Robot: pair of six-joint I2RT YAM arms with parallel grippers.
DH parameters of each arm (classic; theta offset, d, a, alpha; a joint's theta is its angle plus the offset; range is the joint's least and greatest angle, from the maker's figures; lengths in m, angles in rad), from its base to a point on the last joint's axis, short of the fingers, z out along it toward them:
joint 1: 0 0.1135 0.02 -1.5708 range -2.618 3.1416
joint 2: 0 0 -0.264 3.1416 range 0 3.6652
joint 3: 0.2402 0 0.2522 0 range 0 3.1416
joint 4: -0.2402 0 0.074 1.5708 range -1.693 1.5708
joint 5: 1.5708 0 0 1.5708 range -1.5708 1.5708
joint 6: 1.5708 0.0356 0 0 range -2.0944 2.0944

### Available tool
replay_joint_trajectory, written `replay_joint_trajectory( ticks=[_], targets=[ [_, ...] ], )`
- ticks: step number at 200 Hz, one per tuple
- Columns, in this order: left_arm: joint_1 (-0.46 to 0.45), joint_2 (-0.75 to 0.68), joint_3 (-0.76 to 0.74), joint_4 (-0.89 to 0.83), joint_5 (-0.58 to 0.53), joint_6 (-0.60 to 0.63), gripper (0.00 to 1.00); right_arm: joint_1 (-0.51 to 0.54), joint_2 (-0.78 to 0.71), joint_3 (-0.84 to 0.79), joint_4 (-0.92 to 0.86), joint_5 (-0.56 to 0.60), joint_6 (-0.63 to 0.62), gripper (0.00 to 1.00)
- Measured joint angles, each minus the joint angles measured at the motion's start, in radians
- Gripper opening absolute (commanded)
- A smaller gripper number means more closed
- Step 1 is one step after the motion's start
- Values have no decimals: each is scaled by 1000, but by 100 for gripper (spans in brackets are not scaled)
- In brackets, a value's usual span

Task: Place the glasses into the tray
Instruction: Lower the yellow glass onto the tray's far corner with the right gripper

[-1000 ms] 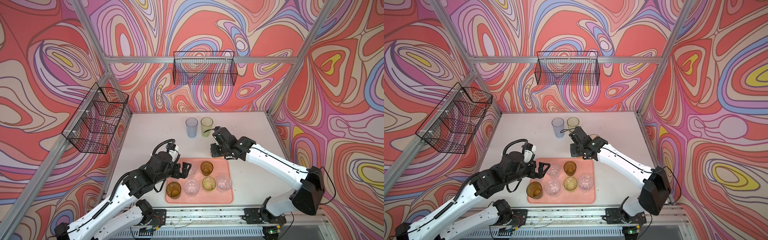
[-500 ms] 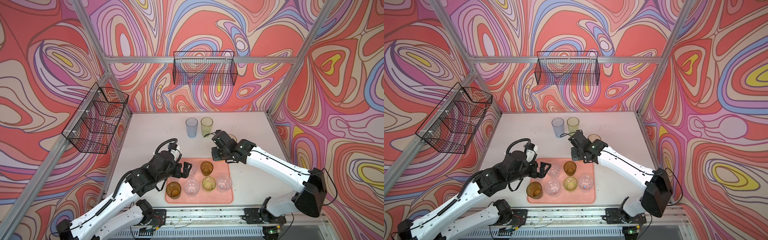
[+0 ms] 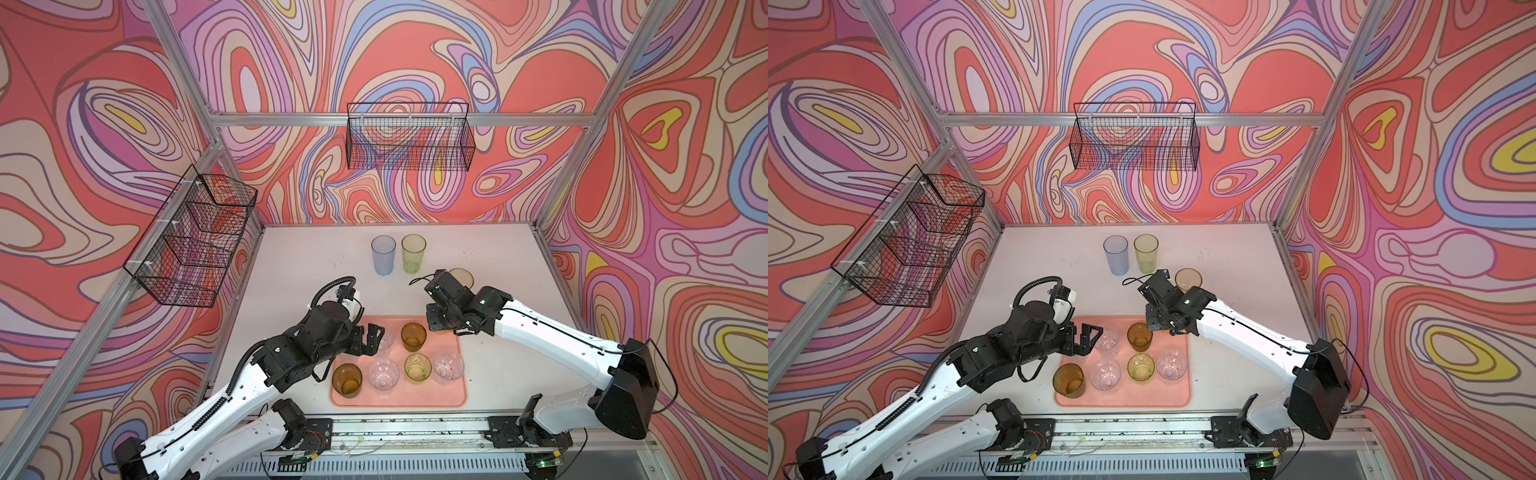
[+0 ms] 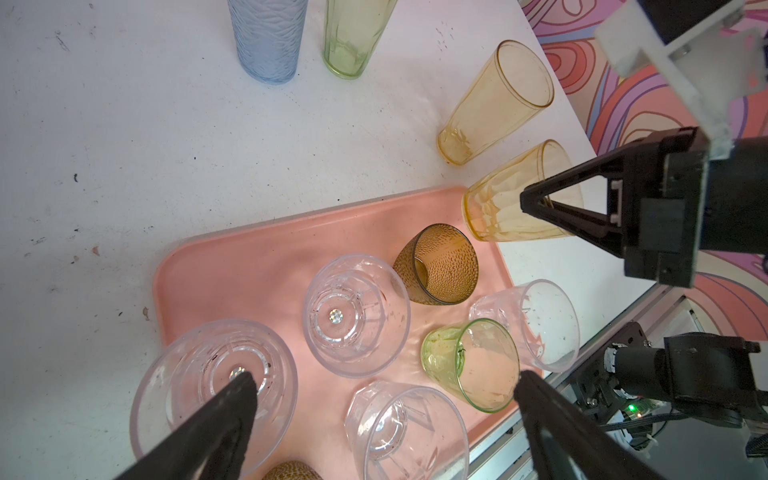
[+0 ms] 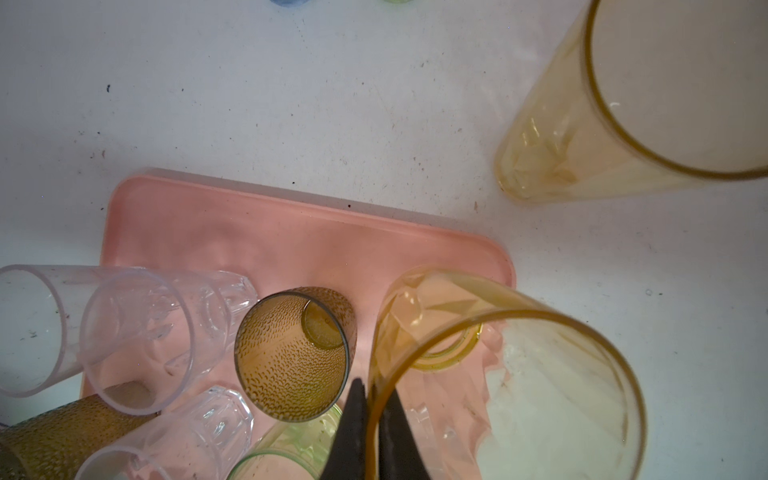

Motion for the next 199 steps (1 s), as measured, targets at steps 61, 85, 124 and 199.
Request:
replay_joint_trajectory(
  ticks=[61,85,124,199],
  targets=[
    [0,10,0,5,0,0,100,8,0,-31,0,3,26,0],
    [0,13,0,8,1,0,100,13,0,-34,1,3,35,0],
    [0,13,0,10,1,0,100,23,7,-43,5,3,45,0],
    [0,13,0,10,1,0,100,26,32,-54,7,6,59,0]
  ],
)
